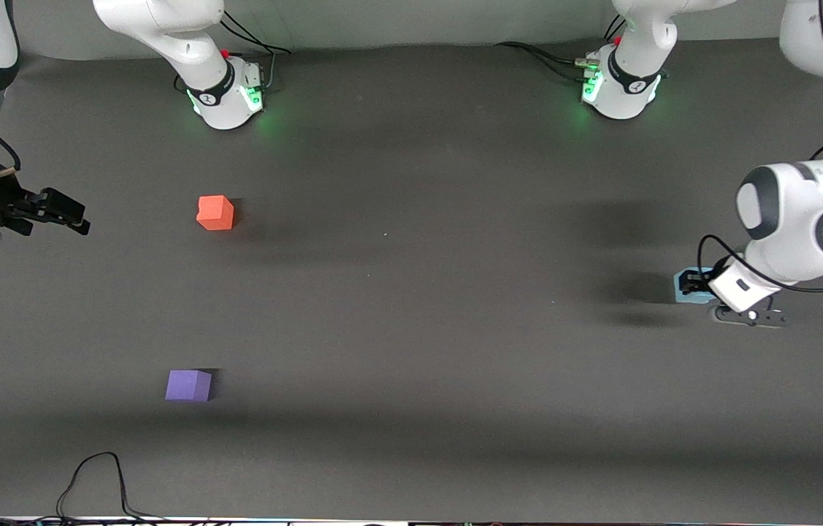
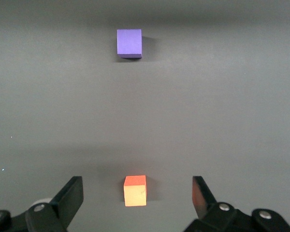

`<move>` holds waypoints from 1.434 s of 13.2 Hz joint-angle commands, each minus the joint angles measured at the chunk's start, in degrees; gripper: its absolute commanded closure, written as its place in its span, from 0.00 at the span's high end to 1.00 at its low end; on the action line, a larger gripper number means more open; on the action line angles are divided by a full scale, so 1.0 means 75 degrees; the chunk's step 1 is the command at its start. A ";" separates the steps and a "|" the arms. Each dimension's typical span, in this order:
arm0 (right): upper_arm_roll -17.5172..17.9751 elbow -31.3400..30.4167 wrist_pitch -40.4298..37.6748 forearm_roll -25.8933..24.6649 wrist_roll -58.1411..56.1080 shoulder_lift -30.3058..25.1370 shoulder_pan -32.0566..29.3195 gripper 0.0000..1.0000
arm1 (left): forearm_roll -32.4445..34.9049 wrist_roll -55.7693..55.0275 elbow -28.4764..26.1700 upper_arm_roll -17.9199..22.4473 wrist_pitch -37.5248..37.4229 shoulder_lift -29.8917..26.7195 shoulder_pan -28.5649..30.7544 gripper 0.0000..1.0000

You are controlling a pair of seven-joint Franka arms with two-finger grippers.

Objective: Place blue block between orange and purple blocks
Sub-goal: 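Lift the blue cube with the left gripper and carry it to mid-table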

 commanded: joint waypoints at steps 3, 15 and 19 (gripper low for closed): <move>-0.0016 -0.0016 0.0056 0.0034 -0.0172 -0.0003 0.0013 1.00 | -0.0022 -0.2622 0.1897 -0.0021 -0.2032 0.0066 -0.1887 0.51; -0.0063 -0.0039 -0.0049 0.0034 -0.0313 -0.0085 -0.0034 1.00 | 0.0048 -0.8628 0.6260 -0.0010 -0.1371 0.4201 -0.7292 0.50; -0.0051 -0.0051 -0.0061 0.0022 -0.0231 -0.0073 -0.0010 1.00 | 0.0095 -0.8876 0.6236 -0.0021 -0.0583 0.4835 -0.7458 0.50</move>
